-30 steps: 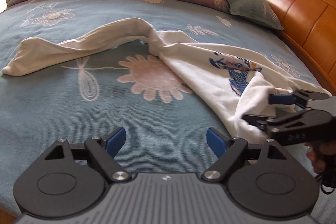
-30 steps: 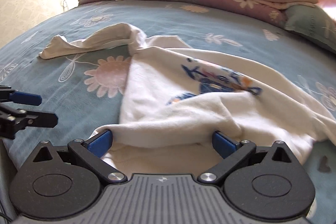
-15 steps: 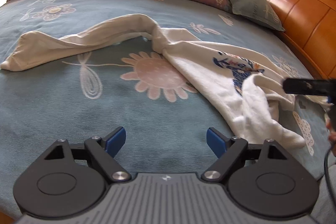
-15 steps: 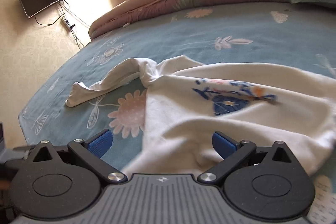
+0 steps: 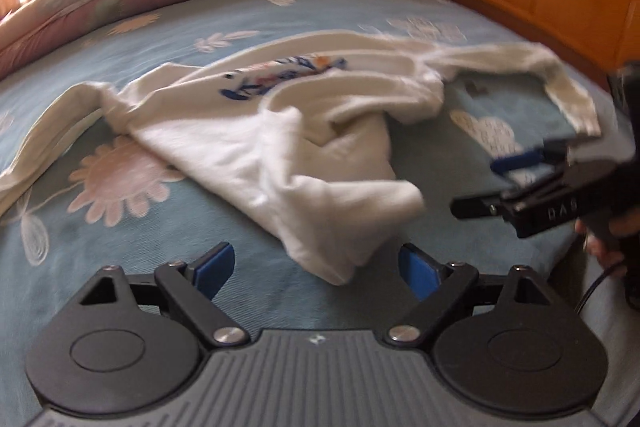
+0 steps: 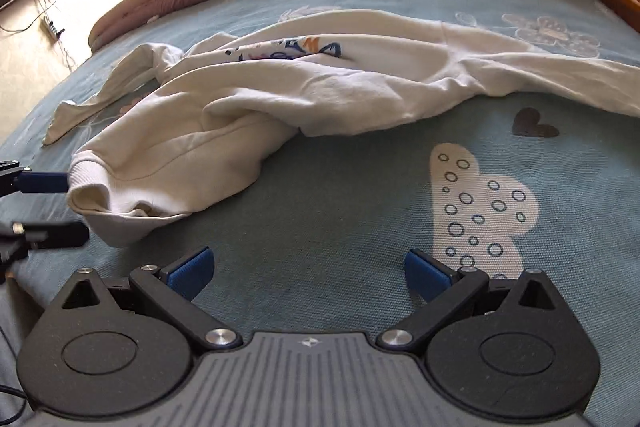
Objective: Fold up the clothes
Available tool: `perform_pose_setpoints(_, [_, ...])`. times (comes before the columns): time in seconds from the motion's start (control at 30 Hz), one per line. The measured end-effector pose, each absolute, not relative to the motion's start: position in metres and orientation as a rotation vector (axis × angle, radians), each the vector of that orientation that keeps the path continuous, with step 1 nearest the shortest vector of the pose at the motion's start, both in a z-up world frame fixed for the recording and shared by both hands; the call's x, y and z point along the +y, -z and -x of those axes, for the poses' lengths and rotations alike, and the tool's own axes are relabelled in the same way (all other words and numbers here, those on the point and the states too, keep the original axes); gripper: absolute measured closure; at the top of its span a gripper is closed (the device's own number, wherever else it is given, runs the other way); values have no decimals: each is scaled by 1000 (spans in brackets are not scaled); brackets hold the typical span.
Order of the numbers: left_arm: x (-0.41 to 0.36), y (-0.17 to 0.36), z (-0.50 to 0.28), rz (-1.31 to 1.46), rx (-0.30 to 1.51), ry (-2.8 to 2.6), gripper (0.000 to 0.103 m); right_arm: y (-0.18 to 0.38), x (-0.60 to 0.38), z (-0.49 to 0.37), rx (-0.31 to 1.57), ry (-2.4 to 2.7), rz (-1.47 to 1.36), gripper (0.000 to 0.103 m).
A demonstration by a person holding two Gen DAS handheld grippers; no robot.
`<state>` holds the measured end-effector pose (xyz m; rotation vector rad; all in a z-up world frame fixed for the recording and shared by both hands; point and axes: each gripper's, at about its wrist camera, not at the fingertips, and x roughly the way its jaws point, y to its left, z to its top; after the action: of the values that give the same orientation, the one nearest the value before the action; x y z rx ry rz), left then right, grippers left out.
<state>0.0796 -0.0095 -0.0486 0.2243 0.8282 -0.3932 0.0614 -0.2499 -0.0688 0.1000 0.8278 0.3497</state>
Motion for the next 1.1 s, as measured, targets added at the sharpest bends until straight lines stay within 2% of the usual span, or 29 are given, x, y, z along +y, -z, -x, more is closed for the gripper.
perform_pose_setpoints(0.17, [-27,61,-100,-289,816,344,14,71,-250,-56,800,-378,-52,0])
perform_pose_setpoints(0.4, [4,19,-150,-349,702,208,12,72,-249,-54,791,-386,-28,0])
perform_pose_setpoints(0.57, [16,3,-191,-303,710,124,15,75,-238,-54,787,-362,56,0])
perform_pose_setpoints(0.83, [11,19,-139,-199,738,261,14,61,-222,-57,712,-346,237,0])
perform_pose_setpoints(1.03, [45,28,-104,-37,769,214,14,48,-207,-64,646,-348,385,0])
perform_pose_setpoints(1.1, [55,28,-101,6,768,215,14,49,-194,-75,679,-391,423,1])
